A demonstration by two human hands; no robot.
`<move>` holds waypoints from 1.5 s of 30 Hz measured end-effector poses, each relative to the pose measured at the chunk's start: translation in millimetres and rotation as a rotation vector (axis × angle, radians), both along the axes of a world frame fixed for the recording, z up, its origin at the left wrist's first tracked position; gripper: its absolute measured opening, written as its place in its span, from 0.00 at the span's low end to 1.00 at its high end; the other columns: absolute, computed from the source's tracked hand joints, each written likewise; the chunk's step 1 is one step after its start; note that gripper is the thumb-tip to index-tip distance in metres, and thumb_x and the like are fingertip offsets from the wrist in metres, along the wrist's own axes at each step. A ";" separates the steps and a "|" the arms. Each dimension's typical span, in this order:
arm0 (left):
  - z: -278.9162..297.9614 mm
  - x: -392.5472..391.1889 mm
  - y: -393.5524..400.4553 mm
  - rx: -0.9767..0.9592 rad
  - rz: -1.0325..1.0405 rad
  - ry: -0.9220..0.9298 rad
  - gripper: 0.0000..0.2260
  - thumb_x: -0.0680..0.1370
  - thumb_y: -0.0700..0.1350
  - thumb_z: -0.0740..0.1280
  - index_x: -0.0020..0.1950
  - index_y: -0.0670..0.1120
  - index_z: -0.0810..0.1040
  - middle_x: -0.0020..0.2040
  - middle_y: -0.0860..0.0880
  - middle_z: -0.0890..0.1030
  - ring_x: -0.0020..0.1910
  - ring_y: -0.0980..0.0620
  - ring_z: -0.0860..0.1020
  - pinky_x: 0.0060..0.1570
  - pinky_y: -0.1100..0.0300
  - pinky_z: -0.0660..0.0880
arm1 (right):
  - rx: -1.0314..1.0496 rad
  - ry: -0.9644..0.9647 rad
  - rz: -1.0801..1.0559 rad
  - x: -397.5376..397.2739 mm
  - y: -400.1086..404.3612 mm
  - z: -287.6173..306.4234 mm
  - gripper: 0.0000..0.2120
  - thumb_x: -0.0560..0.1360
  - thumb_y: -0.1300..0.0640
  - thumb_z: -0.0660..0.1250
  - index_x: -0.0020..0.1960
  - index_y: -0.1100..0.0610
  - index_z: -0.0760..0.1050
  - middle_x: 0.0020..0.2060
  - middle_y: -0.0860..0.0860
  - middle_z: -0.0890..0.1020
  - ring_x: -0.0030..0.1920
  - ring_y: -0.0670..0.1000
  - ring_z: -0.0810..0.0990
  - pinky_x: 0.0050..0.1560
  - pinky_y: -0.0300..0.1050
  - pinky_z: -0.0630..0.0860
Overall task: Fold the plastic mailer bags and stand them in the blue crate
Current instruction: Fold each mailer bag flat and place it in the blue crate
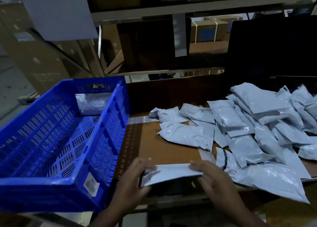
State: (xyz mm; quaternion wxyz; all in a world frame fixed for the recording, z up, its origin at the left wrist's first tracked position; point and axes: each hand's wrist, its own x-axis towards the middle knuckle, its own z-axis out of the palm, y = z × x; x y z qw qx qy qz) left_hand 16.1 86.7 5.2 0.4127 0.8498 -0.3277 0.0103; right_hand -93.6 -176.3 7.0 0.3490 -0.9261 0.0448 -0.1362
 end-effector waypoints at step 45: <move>219.7 255.6 281.7 0.280 0.374 -0.266 0.03 0.73 0.46 0.78 0.42 0.52 0.86 0.36 0.57 0.85 0.36 0.64 0.81 0.39 0.60 0.76 | -0.172 -0.312 0.168 304.4 214.0 191.2 0.05 0.76 0.51 0.73 0.51 0.49 0.81 0.44 0.44 0.83 0.44 0.45 0.79 0.45 0.48 0.77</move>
